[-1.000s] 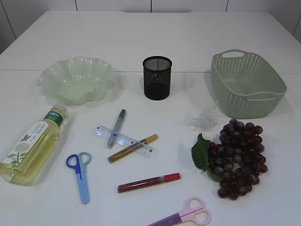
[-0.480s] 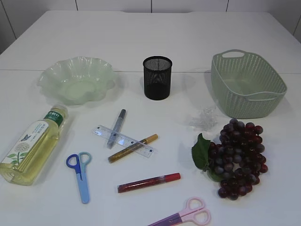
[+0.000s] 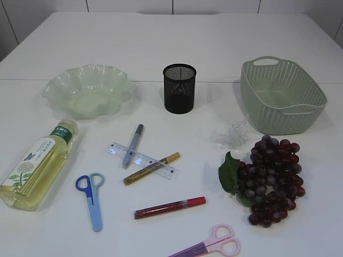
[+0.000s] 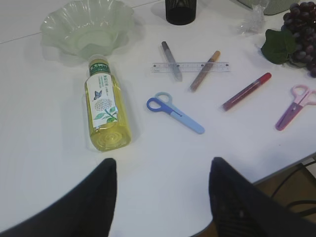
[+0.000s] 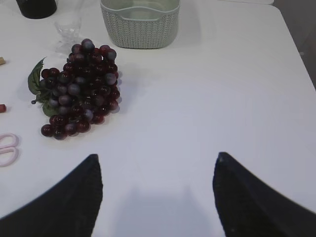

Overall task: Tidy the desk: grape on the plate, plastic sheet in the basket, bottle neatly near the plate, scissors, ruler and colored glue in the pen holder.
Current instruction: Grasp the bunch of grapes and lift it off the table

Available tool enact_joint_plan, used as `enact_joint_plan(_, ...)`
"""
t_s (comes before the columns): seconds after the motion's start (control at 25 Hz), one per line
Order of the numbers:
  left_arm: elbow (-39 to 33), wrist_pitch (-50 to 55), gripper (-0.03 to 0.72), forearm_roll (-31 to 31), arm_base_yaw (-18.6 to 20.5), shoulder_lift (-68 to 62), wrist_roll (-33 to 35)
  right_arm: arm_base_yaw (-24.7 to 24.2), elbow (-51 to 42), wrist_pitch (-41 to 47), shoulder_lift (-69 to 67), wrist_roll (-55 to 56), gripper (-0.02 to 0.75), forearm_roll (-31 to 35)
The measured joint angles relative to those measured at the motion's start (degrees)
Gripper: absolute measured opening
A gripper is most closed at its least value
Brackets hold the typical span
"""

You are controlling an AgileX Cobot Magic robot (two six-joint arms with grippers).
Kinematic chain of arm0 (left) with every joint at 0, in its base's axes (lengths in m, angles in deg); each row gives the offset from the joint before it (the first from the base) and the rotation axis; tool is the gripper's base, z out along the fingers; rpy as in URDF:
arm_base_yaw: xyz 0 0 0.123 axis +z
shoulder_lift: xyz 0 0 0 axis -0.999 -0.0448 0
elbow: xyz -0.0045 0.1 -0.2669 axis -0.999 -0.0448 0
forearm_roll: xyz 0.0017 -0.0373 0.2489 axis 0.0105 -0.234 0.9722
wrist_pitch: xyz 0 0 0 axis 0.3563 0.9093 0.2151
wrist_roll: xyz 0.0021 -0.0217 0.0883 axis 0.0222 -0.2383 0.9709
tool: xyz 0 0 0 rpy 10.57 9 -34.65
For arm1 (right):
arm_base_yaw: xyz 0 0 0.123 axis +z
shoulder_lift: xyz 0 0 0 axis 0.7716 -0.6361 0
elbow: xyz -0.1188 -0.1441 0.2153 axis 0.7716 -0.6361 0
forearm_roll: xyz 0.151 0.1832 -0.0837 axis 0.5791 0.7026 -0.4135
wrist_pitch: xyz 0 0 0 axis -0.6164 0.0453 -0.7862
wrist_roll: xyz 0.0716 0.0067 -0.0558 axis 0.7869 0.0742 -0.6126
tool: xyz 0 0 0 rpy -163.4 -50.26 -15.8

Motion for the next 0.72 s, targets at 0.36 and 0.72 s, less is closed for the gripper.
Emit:
enact_joint_plan(0.36, 0.00, 0.00, 0.434, 0.00, 0.00, 0.00, 0.09, 0.00, 0.00, -0.10, 0.00, 0.00, 0.544, 0.50)
enact_joint_plan(0.72, 0.00, 0.00, 0.434, 0.00, 0.00, 0.00, 0.09, 0.00, 0.00, -0.10, 0.00, 0.00, 0.544, 1.57)
